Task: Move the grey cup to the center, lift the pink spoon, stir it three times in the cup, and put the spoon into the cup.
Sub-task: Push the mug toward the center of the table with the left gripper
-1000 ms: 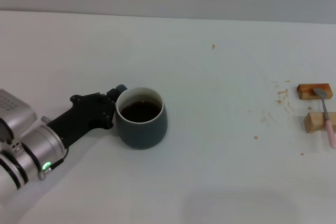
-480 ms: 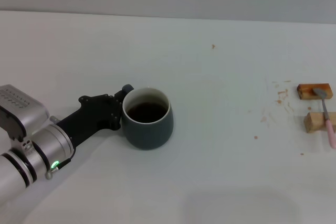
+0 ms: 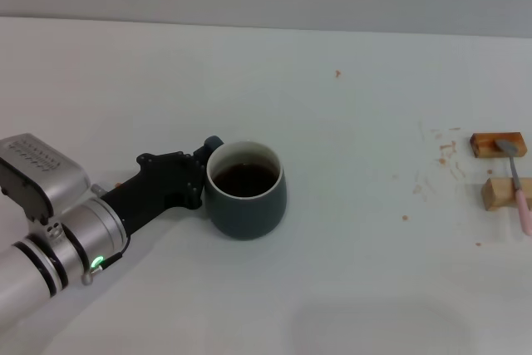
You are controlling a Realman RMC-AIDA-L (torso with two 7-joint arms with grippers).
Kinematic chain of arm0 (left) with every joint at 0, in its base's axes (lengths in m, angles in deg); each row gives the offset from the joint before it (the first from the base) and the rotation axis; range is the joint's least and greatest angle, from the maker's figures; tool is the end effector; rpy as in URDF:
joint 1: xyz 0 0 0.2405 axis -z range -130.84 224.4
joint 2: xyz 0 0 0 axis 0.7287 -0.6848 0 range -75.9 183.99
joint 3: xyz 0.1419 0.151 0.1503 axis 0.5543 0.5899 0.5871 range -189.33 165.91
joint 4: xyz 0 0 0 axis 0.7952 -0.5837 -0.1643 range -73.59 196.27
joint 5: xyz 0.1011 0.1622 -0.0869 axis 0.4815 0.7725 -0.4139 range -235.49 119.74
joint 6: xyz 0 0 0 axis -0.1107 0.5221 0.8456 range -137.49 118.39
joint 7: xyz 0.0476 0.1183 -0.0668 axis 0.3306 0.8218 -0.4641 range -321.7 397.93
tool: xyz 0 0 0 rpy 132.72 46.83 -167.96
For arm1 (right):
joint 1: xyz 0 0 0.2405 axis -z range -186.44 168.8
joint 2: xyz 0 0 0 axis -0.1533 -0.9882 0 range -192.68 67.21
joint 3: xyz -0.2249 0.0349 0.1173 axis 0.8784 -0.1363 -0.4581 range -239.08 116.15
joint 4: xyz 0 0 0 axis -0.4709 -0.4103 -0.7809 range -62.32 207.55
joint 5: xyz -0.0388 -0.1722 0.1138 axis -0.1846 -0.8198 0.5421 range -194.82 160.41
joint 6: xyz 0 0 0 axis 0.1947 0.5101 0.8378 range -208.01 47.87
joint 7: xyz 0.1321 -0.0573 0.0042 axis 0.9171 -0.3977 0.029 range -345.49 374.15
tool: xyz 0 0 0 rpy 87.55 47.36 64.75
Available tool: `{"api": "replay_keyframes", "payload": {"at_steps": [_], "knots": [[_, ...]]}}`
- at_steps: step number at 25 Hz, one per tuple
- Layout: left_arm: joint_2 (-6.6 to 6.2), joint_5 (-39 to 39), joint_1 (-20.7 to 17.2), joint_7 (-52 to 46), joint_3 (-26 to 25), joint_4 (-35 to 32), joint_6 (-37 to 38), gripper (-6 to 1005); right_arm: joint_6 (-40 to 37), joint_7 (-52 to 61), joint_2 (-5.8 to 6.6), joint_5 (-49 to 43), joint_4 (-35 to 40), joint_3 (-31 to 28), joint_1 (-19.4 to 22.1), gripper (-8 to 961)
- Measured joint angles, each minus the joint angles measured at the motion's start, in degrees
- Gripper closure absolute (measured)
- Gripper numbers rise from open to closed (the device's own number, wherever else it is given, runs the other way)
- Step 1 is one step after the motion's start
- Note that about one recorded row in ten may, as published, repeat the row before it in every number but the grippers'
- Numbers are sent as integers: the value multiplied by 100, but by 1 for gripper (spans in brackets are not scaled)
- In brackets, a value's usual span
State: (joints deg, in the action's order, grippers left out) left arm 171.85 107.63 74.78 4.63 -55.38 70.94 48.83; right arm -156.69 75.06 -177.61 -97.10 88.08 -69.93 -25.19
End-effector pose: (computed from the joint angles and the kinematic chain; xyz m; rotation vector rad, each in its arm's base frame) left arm -0.3001 0.3135 -0.0875 -2.2379 -0.6838 -0.6885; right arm 0.4301 0.2550 0.1348 -1.0864 0.8675 1.0618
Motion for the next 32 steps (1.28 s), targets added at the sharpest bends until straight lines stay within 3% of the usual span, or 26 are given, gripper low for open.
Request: {"api": "replay_keyframes", "payload": {"at_steps": [32], "knots": [[68,-1,-68,-7,636,770,-179,979,59,-9,-25,0,-44,240,-15,954]]}}
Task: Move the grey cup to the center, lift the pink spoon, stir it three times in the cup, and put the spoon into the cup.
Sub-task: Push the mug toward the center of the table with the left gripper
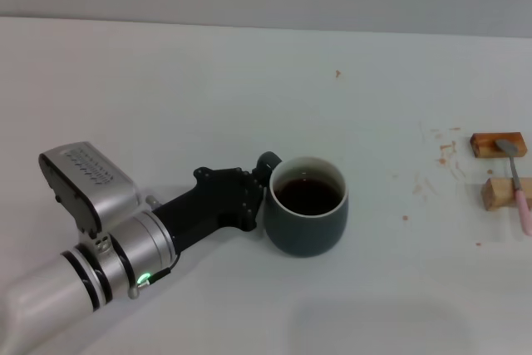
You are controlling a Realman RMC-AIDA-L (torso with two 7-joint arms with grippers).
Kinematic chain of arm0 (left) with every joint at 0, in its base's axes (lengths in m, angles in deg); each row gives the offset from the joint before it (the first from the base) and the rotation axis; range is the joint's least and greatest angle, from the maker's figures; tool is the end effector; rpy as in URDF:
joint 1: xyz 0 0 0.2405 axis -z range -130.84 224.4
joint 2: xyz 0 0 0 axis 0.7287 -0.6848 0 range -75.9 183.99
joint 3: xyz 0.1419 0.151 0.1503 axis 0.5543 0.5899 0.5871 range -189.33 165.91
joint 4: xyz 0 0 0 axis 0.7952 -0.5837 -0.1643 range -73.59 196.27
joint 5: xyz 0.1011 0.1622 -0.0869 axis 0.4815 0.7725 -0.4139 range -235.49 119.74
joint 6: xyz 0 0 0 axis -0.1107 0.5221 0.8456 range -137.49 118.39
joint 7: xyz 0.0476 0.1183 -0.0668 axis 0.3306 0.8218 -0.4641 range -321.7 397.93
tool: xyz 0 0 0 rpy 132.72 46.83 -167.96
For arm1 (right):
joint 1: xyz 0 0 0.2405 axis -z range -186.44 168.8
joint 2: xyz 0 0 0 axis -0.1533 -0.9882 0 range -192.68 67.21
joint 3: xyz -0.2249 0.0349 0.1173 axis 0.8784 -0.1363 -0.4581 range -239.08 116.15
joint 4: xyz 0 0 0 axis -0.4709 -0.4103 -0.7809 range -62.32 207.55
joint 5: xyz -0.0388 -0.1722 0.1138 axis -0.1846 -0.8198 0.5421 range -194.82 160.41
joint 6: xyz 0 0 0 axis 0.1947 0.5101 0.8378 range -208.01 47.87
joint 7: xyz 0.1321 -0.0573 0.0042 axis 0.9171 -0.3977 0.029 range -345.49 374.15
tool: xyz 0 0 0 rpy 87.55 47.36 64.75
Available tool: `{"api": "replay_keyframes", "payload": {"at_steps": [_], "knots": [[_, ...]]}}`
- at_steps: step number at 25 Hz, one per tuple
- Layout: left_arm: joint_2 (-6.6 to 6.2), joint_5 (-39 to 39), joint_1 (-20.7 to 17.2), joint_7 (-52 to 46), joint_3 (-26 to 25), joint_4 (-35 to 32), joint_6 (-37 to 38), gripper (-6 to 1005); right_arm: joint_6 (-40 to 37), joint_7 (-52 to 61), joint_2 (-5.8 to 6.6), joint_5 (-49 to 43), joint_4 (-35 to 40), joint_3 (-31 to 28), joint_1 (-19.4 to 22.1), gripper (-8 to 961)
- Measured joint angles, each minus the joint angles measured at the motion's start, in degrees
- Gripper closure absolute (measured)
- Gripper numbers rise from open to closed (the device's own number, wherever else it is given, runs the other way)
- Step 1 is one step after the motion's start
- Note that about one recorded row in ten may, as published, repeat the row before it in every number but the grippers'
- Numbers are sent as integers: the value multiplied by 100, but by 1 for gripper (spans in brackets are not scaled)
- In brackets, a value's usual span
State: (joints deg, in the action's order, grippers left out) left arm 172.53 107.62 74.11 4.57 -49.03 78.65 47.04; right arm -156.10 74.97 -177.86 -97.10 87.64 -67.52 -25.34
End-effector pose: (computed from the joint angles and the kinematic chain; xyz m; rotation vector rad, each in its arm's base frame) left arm -0.2639 0.2979 -0.1185 -2.3701 -0.6572 -0.7774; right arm 0.4268 0.2597 0.1257 -1.1267 0.8894 1.0580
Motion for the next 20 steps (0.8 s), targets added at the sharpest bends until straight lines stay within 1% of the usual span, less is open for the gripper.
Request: {"api": "replay_keyframes", "payload": {"at_steps": [20], "knots": [[8,1,-8,-21,247,308,-9,976,0,0,-11,1,-8,70,0,953]]}}
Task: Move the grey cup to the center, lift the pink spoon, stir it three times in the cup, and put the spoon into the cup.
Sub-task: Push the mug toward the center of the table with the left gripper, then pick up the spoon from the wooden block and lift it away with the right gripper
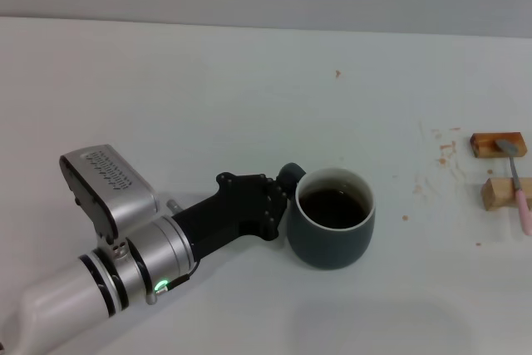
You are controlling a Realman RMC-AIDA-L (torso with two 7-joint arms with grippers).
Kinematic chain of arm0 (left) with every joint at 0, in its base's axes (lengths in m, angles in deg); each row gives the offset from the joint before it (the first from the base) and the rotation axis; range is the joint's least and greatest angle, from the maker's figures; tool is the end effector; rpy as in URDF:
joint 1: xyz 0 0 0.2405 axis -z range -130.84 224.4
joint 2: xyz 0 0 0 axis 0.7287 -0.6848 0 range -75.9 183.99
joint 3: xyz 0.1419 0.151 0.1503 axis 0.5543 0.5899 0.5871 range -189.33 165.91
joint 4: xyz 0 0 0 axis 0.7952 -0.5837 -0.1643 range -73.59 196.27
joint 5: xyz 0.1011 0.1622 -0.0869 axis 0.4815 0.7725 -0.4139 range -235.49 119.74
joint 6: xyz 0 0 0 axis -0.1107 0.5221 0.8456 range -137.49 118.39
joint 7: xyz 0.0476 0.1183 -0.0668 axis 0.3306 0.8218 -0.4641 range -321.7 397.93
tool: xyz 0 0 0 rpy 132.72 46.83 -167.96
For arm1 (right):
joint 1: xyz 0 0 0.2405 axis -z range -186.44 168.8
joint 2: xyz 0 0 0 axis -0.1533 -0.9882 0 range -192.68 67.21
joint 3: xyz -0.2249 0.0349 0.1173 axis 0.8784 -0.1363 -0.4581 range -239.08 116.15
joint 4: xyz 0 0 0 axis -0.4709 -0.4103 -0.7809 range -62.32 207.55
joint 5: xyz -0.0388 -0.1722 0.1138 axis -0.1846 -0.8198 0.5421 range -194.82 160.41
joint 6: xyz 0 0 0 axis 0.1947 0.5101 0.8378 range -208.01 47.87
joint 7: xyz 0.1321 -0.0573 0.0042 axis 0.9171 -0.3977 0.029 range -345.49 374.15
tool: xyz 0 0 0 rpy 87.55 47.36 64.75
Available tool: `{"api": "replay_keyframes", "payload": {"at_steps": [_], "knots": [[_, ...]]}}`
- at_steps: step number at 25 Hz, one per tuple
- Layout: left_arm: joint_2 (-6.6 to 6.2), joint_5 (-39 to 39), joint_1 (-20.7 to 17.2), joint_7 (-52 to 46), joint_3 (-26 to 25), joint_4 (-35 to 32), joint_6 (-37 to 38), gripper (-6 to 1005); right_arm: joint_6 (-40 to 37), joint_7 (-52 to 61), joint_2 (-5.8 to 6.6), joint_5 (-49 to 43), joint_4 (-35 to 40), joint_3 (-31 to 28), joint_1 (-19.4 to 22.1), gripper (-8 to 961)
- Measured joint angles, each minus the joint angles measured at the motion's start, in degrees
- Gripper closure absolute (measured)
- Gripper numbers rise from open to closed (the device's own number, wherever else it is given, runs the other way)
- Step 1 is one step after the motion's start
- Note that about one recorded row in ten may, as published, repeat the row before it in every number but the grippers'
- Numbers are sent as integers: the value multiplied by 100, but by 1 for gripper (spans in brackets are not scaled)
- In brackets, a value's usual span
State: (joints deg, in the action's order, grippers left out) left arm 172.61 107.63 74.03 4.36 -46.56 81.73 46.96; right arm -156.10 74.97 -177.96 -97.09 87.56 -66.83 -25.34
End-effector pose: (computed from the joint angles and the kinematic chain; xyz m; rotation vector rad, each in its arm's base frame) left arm -0.2480 0.2903 -0.1284 -2.4227 -0.6423 -0.8276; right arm 0.4256 0.2607 0.1231 -1.1388 0.8938 1.0585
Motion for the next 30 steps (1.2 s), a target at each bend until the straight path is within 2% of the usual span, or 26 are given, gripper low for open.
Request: {"api": "replay_keyframes", "payload": {"at_steps": [8,16,23,24,26,30], "knots": [[-2,0,-11,-4,-3,29,2,974,0,0,0,0,0,0,-15,954],[-59,-5,-151,-77,-89,7,119,973,0,1,-17,0,11,-4,55,954],[-161,-9,-212,-80,-627,-206,547,972,-3,2,-223,26,4,-45,135,951],[-214,-10,-284,-81,-957,-304,736,972,-19,2,-267,24,5,-33,140,949],[-255,-10,-347,-82,-1221,-381,873,971,-93,-31,-334,16,-15,-11,157,947],[-352,-10,-478,-151,-1551,-469,1075,971,-571,-670,-360,7,-470,-2,267,942]]}}
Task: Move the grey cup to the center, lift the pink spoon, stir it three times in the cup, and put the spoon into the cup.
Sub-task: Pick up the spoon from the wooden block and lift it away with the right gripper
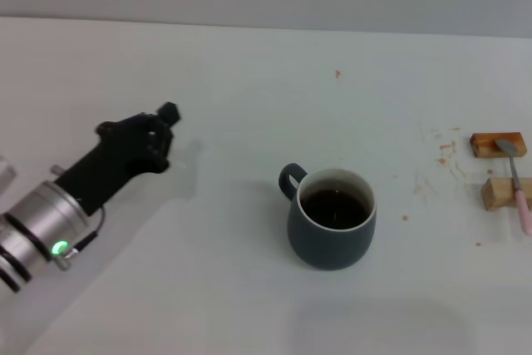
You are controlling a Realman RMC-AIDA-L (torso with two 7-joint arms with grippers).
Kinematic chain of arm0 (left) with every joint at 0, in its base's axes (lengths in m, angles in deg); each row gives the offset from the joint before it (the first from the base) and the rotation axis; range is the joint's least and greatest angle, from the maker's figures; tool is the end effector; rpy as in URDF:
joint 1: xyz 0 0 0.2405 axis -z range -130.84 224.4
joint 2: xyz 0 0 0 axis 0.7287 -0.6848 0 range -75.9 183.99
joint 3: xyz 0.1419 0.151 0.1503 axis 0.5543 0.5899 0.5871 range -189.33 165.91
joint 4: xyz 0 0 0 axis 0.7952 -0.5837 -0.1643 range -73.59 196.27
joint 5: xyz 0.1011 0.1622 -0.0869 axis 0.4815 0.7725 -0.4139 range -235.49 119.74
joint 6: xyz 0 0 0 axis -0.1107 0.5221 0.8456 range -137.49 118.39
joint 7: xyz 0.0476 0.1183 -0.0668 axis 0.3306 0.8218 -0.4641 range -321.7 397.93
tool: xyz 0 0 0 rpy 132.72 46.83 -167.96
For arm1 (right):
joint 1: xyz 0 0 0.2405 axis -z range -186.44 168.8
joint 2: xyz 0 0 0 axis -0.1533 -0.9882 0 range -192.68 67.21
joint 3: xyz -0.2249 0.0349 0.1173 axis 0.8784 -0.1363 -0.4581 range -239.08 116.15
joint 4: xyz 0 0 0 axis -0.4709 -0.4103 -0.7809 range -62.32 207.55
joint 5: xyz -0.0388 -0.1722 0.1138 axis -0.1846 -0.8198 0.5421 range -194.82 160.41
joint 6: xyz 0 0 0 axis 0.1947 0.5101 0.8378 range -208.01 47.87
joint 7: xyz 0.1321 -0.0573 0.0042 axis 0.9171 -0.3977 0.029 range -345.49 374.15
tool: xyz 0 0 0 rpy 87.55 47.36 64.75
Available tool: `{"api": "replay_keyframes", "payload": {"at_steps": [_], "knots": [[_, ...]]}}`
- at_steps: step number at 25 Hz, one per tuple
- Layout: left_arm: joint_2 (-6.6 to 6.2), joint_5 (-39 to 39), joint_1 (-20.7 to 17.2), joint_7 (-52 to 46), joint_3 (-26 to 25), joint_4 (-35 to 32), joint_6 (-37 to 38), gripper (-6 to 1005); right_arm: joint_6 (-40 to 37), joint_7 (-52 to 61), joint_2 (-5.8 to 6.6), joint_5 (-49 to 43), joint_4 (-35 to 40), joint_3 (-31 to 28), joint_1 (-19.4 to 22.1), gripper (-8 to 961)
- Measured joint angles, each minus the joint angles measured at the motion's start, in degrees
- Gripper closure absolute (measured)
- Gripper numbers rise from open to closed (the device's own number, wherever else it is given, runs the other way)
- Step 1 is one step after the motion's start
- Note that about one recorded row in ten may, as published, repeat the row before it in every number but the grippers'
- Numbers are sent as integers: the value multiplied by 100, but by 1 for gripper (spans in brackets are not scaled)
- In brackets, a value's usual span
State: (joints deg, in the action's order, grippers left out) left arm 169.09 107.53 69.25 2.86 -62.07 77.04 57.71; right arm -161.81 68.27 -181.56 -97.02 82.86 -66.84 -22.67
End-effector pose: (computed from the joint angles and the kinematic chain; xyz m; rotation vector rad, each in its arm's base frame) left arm -0.2948 0.3080 -0.0511 -2.0731 -0.6893 -0.9531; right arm 0.4119 0.2391 0.0787 -1.1566 0.8878 1.0852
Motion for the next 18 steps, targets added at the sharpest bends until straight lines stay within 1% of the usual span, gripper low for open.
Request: {"api": "replay_keyframes", "payload": {"at_steps": [2,6,10,13,15,18], "knots": [[-68,1,-43,-72,-70,-27,39,970,-383,-563,-6,0,-308,0,88,940],[-120,1,-18,-95,-139,-85,40,970,-1159,-1913,-14,-1,-1073,7,293,935],[-143,1,70,-96,-189,-113,12,969,-1637,-2864,-48,-165,-1636,113,570,930],[-165,2,178,-102,-217,-198,7,969,-1857,-3374,-60,-254,-2044,205,788,927],[-181,1,304,-156,-276,-333,-4,968,-1908,-3648,-68,-264,-2299,269,917,924],[-193,1,393,-170,-274,-403,-6,968,-1921,-3935,-77,-275,-2540,447,1060,921]]}}
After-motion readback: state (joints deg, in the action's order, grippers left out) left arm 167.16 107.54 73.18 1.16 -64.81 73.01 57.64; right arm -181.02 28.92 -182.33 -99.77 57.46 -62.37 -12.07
